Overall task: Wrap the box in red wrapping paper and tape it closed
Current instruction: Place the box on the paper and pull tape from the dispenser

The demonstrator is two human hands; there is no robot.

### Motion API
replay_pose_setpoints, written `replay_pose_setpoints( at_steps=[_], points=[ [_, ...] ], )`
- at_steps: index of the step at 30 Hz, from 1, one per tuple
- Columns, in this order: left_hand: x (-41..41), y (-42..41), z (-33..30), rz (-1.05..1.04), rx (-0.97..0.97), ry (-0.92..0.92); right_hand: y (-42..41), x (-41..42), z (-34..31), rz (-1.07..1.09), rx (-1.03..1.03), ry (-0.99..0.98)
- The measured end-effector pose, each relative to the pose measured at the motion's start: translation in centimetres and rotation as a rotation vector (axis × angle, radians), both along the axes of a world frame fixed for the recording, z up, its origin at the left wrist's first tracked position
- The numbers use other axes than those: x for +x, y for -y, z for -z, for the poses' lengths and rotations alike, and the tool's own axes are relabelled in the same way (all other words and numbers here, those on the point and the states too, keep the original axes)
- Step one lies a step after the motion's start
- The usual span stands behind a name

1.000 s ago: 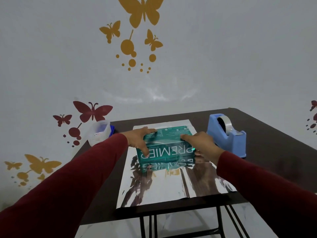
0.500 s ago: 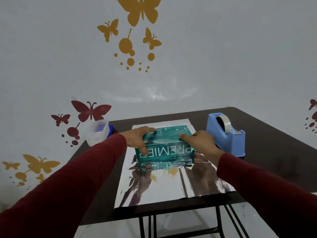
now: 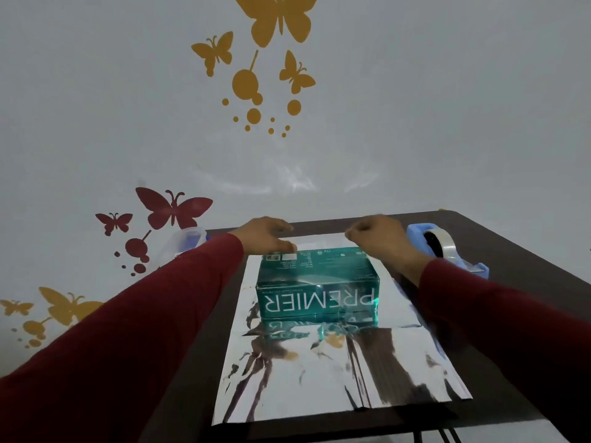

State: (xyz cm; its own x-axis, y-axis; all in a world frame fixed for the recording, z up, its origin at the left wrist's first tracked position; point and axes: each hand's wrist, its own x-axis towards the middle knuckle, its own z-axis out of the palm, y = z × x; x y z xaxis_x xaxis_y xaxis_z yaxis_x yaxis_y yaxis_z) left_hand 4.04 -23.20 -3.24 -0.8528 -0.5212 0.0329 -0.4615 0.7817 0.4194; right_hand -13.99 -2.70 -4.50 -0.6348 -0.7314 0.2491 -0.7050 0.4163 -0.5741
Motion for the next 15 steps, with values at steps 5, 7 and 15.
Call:
replay_pose_setpoints(
  at_steps=[5,7,15],
  points=[
    [-4.2,4.2,0.2,-0.074,-0.162,0.018,6.7,-2.9,-2.8,-0.177,0.211,-0.109],
    [-6.0,6.1,1.0,-0.087,-0.182,0.056,9.8,-4.5,-2.5,-0.225,0.352,-0.161],
    [-11.0,10.8,4.6,-0.117,-0.208,0.224,18.1,-10.6,1.8,-0.215,0.671,-0.255]
  ],
)
